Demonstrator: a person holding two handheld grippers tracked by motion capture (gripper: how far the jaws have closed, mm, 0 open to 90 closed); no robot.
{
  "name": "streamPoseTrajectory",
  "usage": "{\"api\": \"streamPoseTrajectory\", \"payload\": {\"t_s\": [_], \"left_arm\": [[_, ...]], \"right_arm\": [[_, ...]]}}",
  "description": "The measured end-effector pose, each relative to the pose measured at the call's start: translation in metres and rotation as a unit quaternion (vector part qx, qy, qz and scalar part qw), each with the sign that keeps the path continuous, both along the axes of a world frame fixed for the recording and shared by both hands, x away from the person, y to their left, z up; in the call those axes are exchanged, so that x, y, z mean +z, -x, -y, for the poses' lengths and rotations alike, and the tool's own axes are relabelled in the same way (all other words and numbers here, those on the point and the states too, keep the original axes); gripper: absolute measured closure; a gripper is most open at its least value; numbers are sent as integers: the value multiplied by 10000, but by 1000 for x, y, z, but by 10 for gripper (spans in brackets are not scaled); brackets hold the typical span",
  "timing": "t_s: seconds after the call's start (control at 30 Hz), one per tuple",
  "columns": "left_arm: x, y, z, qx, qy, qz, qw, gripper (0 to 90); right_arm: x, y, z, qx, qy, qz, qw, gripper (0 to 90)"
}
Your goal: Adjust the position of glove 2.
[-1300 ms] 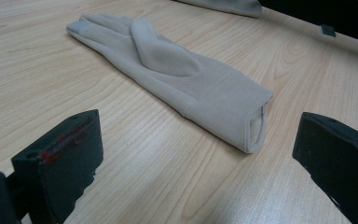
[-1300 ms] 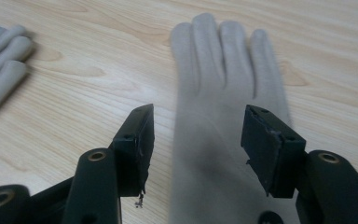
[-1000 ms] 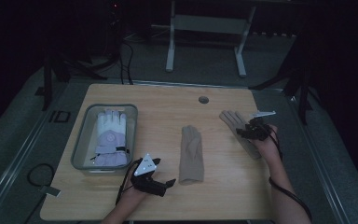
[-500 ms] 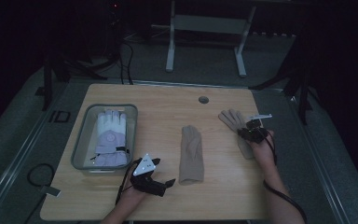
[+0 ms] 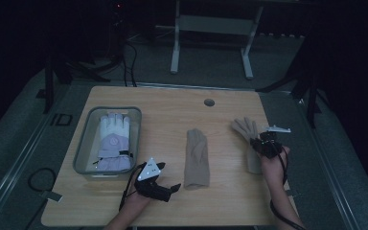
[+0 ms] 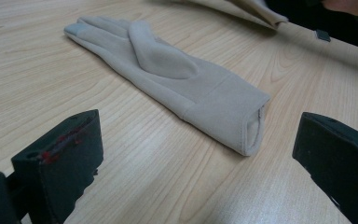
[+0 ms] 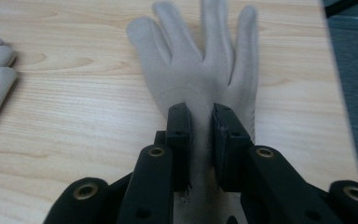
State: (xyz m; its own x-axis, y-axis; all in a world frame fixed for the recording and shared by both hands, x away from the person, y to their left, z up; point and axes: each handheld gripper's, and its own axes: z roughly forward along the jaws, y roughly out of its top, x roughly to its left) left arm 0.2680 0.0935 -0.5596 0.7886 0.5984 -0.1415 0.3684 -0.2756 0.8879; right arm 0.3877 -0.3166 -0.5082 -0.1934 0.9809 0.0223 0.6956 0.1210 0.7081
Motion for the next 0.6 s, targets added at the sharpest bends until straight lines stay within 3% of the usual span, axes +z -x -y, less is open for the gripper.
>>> {"api": "streamPoseTrajectory", "payload": {"t_s": [0.03,0.1,0.17,0.33,0.6], "left_arm": [[1,0,0,-5,2,2,10000,17],[2,1,0,-6,17,30,10000,17],[3,2,0,-8,33,43,10000,17],[4,3,1,-37,34,56,10000,17],[6,4,-1,-35,72,96,9999,17]], "right_arm": [[2,5,-1,-45,55,9,10000,780],[4,15,0,-130,-65,45,9999,779],[3,24,-4,-97,155,26,9998,776],[-6,40,-9,-207,178,-64,9996,775],[-29,45,-23,-107,265,-193,9994,722]]}}
